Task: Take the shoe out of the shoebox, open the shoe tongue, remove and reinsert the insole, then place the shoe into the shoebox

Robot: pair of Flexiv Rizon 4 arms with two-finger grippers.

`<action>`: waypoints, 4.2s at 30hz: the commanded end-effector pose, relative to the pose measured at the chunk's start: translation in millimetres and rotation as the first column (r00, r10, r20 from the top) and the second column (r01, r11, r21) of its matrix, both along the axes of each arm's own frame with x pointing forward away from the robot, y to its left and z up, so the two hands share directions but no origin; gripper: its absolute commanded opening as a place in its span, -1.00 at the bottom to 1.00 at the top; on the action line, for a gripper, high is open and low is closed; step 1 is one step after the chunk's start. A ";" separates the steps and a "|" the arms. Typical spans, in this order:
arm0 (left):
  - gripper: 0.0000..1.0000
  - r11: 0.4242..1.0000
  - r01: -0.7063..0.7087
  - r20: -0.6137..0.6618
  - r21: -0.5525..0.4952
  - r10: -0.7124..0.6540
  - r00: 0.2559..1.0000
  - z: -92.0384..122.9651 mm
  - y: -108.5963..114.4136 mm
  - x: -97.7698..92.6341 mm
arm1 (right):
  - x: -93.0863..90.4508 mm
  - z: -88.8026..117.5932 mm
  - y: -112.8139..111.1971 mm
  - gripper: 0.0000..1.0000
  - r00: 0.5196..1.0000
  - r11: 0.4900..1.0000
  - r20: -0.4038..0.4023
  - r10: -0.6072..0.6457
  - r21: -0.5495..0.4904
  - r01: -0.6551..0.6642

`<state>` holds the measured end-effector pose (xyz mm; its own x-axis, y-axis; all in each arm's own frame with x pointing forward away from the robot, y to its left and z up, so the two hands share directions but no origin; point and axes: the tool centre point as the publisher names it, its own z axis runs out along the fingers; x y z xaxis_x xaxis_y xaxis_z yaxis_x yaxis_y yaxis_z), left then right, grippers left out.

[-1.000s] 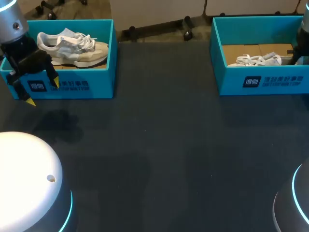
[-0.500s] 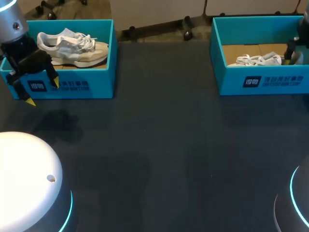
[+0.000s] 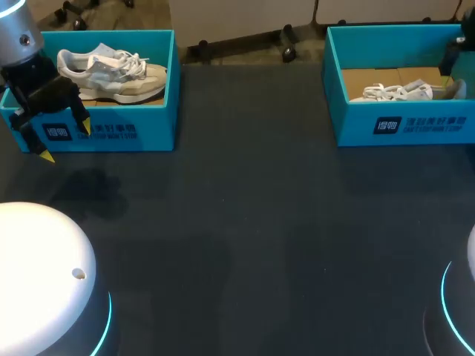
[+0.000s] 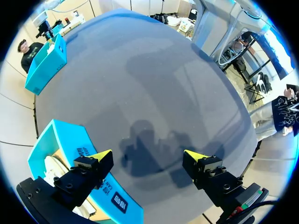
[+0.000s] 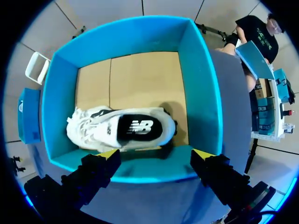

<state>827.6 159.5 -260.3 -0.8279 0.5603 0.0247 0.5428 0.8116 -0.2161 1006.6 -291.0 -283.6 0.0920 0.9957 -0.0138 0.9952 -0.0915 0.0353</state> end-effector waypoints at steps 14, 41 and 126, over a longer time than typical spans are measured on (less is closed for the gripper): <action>1.00 1.000 0.001 0.000 0.002 -0.001 1.000 0.4 0.5 0.2 | -76.3 44.1 38.4 1.00 1.000 0.999 0.006 -0.025 0.037 0.024; 1.00 0.983 0.184 0.071 0.026 -0.186 0.980 20.4 40.2 29.1 | -114.7 51.0 59.7 1.00 0.997 0.993 0.011 -0.073 0.094 0.072; 1.00 0.402 0.863 0.134 0.307 -0.916 0.379 -38.5 128.6 376.9 | -114.7 51.0 59.7 1.00 0.997 0.993 0.011 -0.073 0.094 0.072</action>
